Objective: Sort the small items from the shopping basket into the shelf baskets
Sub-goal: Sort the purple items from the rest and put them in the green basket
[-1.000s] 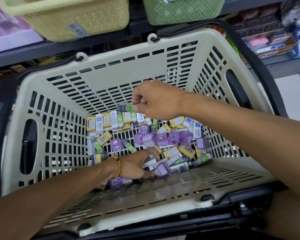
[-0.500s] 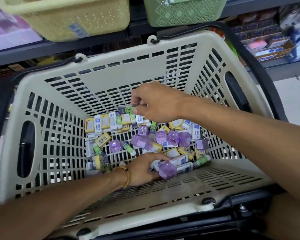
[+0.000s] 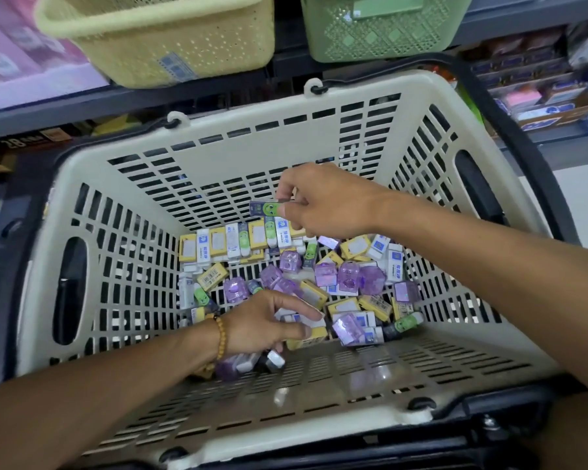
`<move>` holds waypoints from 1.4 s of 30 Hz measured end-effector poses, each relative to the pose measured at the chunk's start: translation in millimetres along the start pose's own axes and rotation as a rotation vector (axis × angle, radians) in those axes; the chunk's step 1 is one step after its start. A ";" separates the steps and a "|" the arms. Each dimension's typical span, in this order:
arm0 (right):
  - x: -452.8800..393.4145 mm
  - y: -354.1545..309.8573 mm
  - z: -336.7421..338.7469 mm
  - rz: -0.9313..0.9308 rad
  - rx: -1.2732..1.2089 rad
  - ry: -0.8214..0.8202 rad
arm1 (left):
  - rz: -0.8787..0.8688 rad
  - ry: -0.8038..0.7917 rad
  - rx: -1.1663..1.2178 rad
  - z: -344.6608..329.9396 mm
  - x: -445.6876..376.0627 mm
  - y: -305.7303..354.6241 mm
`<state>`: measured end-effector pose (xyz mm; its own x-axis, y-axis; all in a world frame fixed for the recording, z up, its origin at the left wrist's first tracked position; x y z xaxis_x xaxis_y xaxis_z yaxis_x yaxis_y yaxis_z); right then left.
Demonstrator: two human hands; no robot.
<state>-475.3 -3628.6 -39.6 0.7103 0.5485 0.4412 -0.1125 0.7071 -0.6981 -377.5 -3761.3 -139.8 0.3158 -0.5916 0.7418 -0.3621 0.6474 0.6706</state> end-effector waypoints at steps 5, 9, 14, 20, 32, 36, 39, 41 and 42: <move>-10.0 10.6 -5.3 -0.040 -0.262 0.076 | 0.008 0.185 0.077 30.8 58.2 8.0; -28.3 20.9 -28.7 -0.118 -0.356 0.000 | -0.001 0.371 0.275 53.5 112.5 -2.7; -85.6 0.3 -66.2 -0.097 -0.428 -0.137 | -0.082 0.588 0.536 69.1 150.2 -15.7; -148.3 -25.8 -102.4 -0.124 -0.535 -0.202 | -0.107 0.733 0.527 74.8 161.9 -27.3; -124.6 -54.7 -89.4 0.155 -0.709 -0.557 | -0.152 0.833 0.850 92.0 152.5 -21.0; -122.9 -60.5 -86.7 0.177 -0.738 -0.446 | -0.173 0.860 0.912 98.7 147.2 -19.8; -123.9 -57.4 -87.7 0.201 -0.799 -0.390 | -0.200 0.891 0.914 99.1 143.3 -18.1; -126.2 -55.9 -89.8 0.212 -0.822 -0.352 | -0.211 0.927 0.915 99.0 140.5 -16.4; -127.2 -54.5 -90.6 0.207 -0.830 -0.330 | -0.213 0.940 0.912 99.3 139.3 -15.4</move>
<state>-496.6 -3777.4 -108.8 0.4826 0.8185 0.3116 0.4105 0.1028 -0.9060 -415.0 -3901.4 -47.9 0.7886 0.1536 0.5954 -0.5685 -0.1867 0.8012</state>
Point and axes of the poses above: each hand's wrist, its own x-axis away from the middle knuckle, its own z-axis out of the back of the hand, y = z × x, the point moved 5 cm from there along -x, towards the middle knuckle, and after that the axes turned 14 degrees about -y, right-handed, at the moved point
